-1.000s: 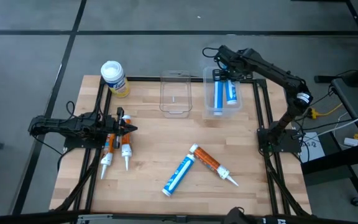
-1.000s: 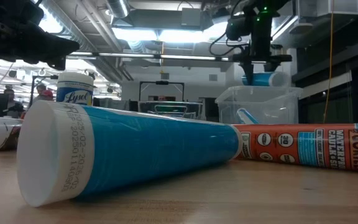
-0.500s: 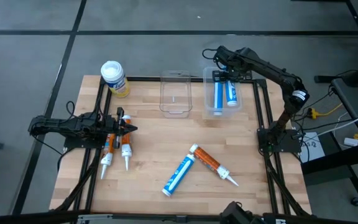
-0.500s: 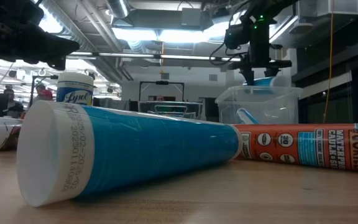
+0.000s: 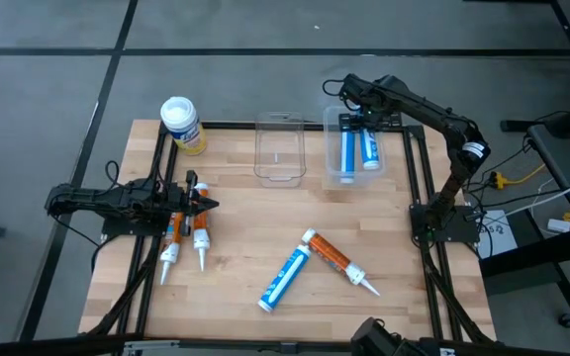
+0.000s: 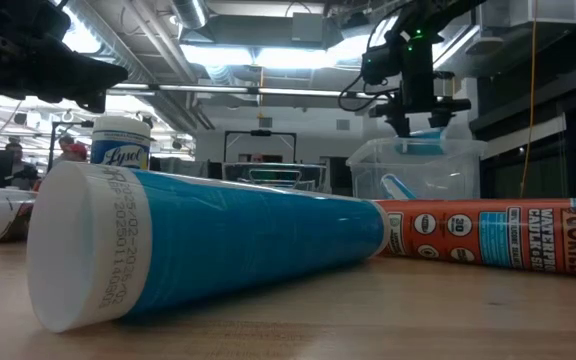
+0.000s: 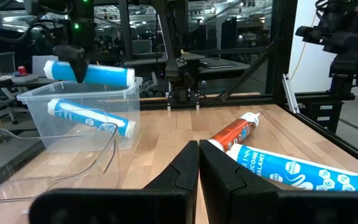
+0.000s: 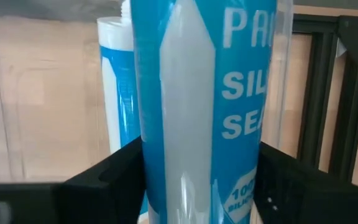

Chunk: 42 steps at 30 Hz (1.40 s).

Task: Pick & place silicon tubes, Sealant and Lysol wipes
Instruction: Put the right blue sealant into the right transparent bin, then put the blue sealant into the right transparent bin

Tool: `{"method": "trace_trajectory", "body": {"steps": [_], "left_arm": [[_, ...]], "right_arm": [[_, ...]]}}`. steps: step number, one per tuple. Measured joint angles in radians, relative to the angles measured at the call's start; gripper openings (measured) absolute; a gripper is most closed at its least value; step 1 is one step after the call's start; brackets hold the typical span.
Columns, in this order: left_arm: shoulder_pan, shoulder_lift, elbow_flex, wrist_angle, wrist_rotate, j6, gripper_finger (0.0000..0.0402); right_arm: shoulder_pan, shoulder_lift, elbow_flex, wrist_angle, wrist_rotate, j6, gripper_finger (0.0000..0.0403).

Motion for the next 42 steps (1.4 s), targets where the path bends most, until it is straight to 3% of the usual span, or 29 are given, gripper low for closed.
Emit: {"method": "trace_trajectory", "body": {"steps": [4, 7, 24, 33, 42], "left_arm": [[0.0, 0.0, 0.0, 0.0, 0.0, 0.0, 0.0008], [0.0, 0.0, 0.0, 0.0, 0.0, 0.0, 0.0008], [0.0, 0.0, 0.0, 0.0, 0.0, 0.0, 0.0008], [0.0, 0.0, 0.0, 0.0, 0.0, 0.0, 0.0012], [0.0, 0.0, 0.0, 0.0, 0.0, 0.0, 0.0009]], "right_arm": [[-0.002, 0.0, 0.0, 0.0, 0.001, -0.001, 0.0315], [-0.002, 0.0, 0.0, 0.0, 0.001, 0.0, 0.0328], [0.032, -0.004, 0.0, 0.053, 0.002, -0.027, 0.0334], [0.141, -0.048, 0.0, 0.173, 0.008, -0.11, 0.0335], [0.293, -0.101, 0.023, 0.239, 0.091, -0.19, 0.0335]]}}
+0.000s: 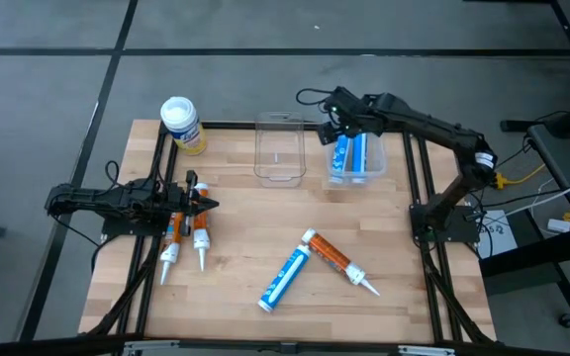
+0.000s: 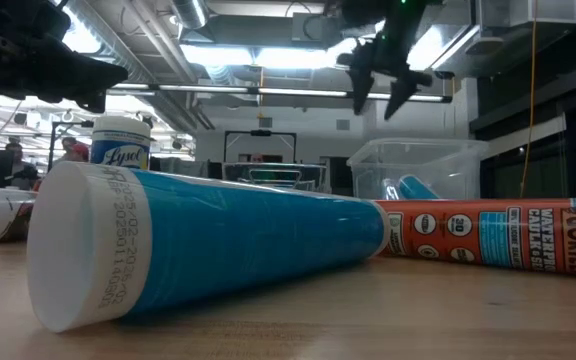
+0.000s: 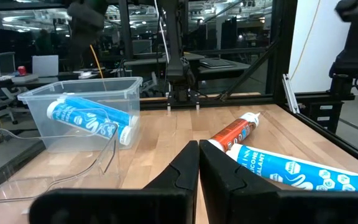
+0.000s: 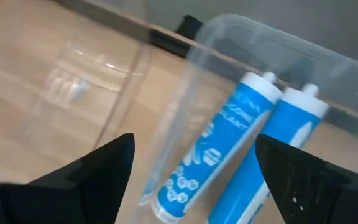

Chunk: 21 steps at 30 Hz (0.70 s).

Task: Pick & place silicon tubes, Sealant and Lysol wipes
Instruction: Put the blue sealant into the right transparent bin

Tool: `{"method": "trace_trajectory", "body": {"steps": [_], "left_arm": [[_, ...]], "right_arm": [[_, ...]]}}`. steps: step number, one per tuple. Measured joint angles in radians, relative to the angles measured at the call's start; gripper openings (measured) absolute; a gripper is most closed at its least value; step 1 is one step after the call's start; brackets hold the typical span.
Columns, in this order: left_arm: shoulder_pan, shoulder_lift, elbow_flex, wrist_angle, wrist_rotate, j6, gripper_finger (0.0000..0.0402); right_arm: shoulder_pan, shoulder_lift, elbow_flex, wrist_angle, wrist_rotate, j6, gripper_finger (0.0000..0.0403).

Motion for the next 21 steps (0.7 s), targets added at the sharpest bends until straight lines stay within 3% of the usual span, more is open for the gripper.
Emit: {"method": "trace_trajectory", "body": {"steps": [12, 21], "left_arm": [[0.0, 0.0, 0.0, 0.0, 0.0, 0.0, 0.0012], [0.0, 0.0, 0.0, 0.0, 0.0, 0.0, 0.0009]], "right_arm": [[0.22, -0.005, 0.031, 0.202, 0.008, -0.263, 0.0335], [0.319, -0.005, 0.031, 0.232, -0.01, -0.359, 0.0335]]}}
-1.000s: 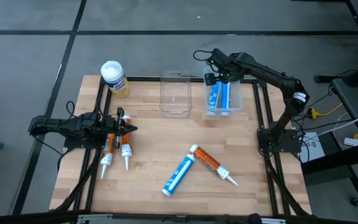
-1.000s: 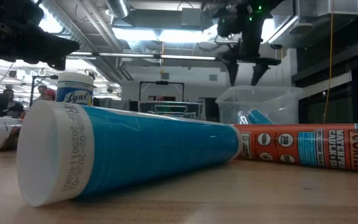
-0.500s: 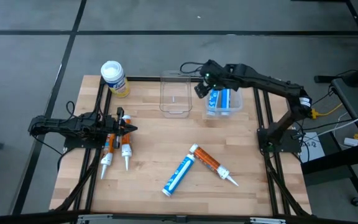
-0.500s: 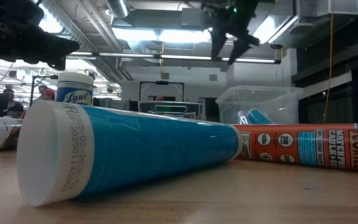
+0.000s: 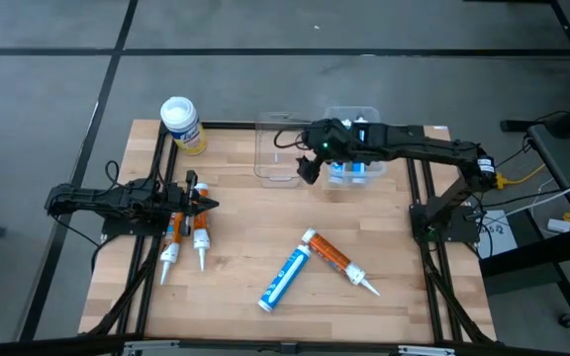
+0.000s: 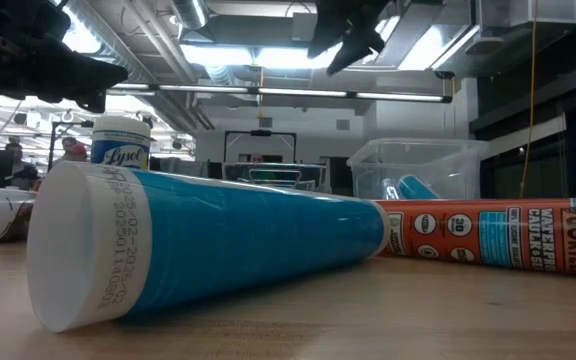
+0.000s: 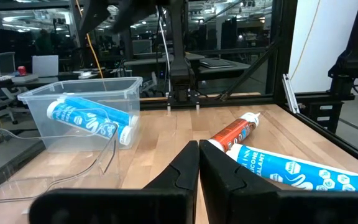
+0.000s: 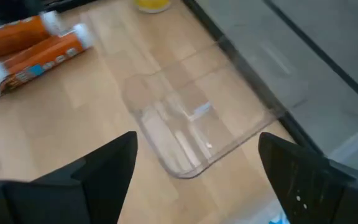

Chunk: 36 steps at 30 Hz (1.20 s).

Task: Pick & place silicon tubes, Sealant and Lysol wipes
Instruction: Put the blue sealant into the right transparent bin

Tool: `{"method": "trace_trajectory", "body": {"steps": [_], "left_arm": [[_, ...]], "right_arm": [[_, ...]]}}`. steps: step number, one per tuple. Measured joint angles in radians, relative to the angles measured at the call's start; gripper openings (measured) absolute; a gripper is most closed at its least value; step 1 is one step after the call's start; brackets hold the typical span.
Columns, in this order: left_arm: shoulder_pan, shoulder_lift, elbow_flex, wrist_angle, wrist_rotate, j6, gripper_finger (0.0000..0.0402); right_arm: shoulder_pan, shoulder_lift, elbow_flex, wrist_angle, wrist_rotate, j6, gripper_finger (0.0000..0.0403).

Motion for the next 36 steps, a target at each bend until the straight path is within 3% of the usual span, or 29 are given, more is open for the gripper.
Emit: {"method": "trace_trajectory", "body": {"steps": [12, 21, 28, 36], "left_arm": [[0.0, 0.0, 0.0, 0.0, 0.0, 0.0, 0.0012], [0.0, 0.0, 0.0, 0.0, 0.0, 0.0, 0.0009], [0.0, 0.0, 0.0, 0.0, 0.0, 0.0, 0.001], [0.0, 0.0, 0.0, 0.0, 0.0, 0.0, 0.001]], "right_arm": [[0.203, 0.001, 0.0, 0.002, -0.017, -0.117, 0.0335], [0.322, 0.06, -0.001, 0.003, -0.121, -0.251, 0.0335], [0.375, 0.151, -0.001, 0.001, -0.223, -0.348, 0.0335], [0.386, 0.242, -0.001, -0.005, -0.267, -0.497, 0.0335]]}}
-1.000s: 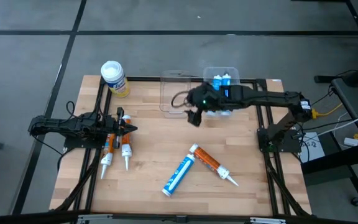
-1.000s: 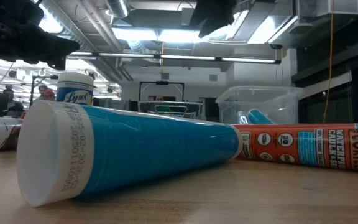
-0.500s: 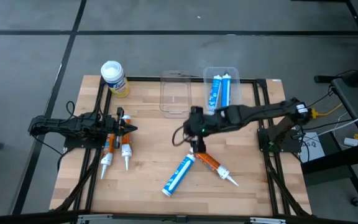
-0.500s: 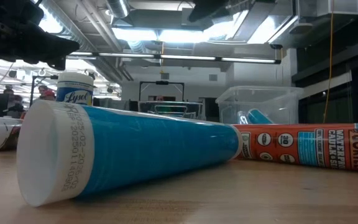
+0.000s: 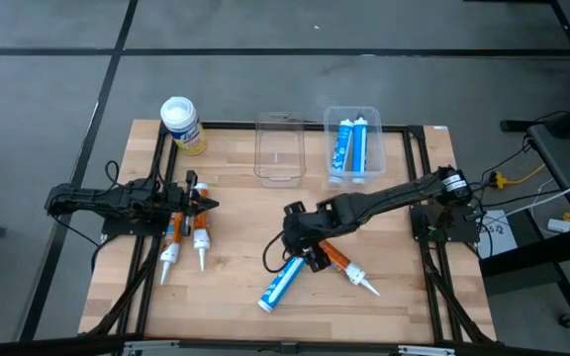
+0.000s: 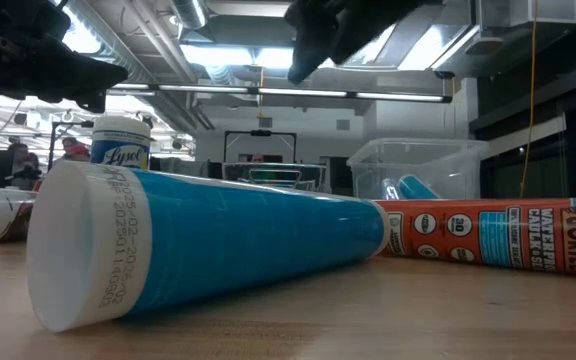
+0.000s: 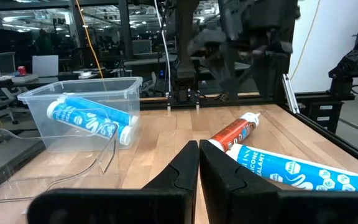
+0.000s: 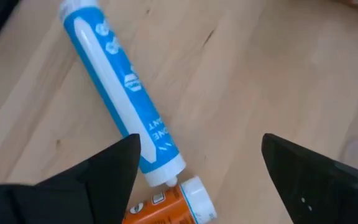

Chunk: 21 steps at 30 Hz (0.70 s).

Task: Pick & place silicon tubes, Sealant and Lysol wipes
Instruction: Put the blue sealant into the right transparent bin

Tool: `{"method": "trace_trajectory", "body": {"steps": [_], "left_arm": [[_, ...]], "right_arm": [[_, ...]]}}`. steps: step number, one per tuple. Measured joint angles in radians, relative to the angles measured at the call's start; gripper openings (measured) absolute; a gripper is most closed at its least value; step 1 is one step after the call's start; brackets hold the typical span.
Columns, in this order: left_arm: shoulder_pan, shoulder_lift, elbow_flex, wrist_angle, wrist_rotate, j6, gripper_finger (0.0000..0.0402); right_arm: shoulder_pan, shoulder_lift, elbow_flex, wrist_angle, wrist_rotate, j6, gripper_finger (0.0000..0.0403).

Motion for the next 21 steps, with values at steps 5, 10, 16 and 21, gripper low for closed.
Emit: {"method": "trace_trajectory", "body": {"steps": [5, 10, 16, 21], "left_arm": [[0.0, 0.0, 0.0, 0.0, 0.0, 0.0, 0.0009], [0.0, 0.0, 0.0, 0.0, 0.0, 0.0, 0.0009], [0.0, 0.0, 0.0, 0.0, 0.0, 0.0, 0.0012], [0.0, 0.0, 0.0, 0.0, 0.0, 0.0, 0.0009]], "right_arm": [[0.0, 0.058, 0.0, -0.003, 0.001, -0.113, 0.0335], [0.005, 0.112, 0.0, -0.036, 0.001, -0.23, 0.0335], [0.016, 0.151, 0.0, -0.068, 0.001, -0.322, 0.0335], [0.029, 0.177, 0.0, -0.058, 0.001, -0.37, 0.0335]]}}
